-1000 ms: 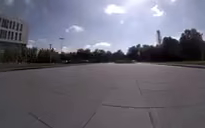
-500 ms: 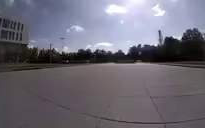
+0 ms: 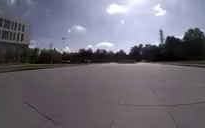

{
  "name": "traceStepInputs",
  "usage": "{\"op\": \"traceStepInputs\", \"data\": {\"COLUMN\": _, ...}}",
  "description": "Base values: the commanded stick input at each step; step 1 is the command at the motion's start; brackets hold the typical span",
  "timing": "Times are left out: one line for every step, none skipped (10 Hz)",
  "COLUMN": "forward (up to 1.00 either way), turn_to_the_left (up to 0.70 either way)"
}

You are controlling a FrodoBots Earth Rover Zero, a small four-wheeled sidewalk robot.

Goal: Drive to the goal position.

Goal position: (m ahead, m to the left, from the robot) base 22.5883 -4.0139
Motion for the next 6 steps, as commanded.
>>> {"op": "traceStepInputs", "data": {"forward": 0.70, "turn_to_the_left": -0.12}}
{"op": "traceStepInputs", "data": {"forward": 0.70, "turn_to_the_left": 0.00}}
{"op": "traceStepInputs", "data": {"forward": 0.70, "turn_to_the_left": 0.00}}
{"op": "traceStepInputs", "data": {"forward": 0.70, "turn_to_the_left": 0.00}}
{"op": "traceStepInputs", "data": {"forward": 0.70, "turn_to_the_left": 0.00}}
{"op": "traceStepInputs", "data": {"forward": 0.70, "turn_to_the_left": 0.00}}
